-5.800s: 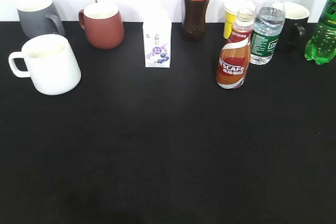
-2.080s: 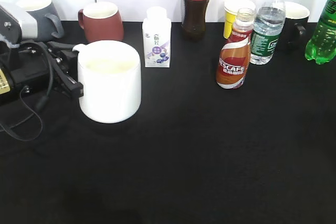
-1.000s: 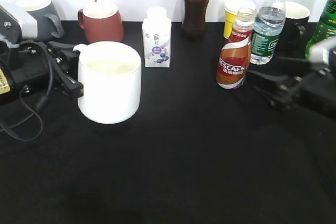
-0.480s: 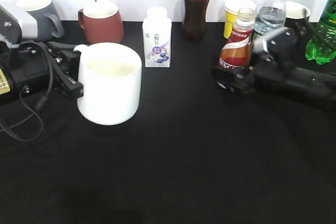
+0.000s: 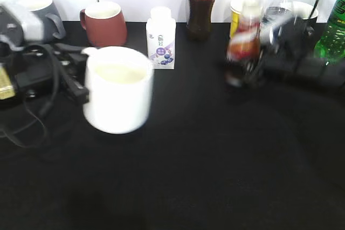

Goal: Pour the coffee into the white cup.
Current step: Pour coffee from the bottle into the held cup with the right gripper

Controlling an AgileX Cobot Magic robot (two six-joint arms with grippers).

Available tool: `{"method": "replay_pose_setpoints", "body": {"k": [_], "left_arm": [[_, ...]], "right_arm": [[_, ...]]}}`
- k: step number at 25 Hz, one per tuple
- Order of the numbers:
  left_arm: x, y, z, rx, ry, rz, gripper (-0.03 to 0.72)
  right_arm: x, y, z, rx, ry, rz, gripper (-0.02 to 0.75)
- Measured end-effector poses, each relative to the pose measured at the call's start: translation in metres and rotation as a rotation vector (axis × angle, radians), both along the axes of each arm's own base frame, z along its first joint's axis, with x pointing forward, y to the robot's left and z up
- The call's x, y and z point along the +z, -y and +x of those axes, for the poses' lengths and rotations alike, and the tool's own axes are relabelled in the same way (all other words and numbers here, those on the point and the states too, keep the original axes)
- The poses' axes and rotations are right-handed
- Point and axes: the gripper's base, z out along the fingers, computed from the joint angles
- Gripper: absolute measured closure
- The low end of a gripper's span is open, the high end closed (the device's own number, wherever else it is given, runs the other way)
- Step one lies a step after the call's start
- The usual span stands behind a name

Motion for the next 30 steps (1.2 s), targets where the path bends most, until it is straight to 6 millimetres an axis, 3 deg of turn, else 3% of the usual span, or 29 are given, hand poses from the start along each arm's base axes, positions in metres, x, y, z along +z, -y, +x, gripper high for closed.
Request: {"method": "replay_pose_setpoints", "body": {"k": [4, 8, 11, 19, 24, 30], "left_arm": [[0.017, 0.04, -0.001, -0.088, 0.041, -0.035, 0.61], [0.024, 0.078, 0.007, -0.134, 0.058, -0.103, 0.609], [0.025, 0.089, 0.014, -0.102, 0.054, -0.208, 0.609], [0.008, 0.108, 0.038, -0.117, 0.044, -0.2, 0.609], [0.014, 0.124, 0.035, -0.172, 0.068, -0.196, 0.607], [0.01, 0.126, 0.033, -0.198, 0.06, -0.179, 0.601]], "right_arm": [[0.082, -0.006, -0.026, 0.054, 0.193, -0.143, 0.219], [0.119, -0.003, -0.044, 0.068, 0.315, -0.214, 0.219], [0.123, 0.0, -0.046, 0.066, 0.388, -0.328, 0.219], [0.123, 0.002, -0.046, 0.132, 0.627, -0.598, 0.219], [0.123, 0.002, -0.046, 0.189, 0.795, -0.768, 0.219], [0.126, 0.004, -0.043, 0.162, 0.9, -0.871, 0.219]]}}
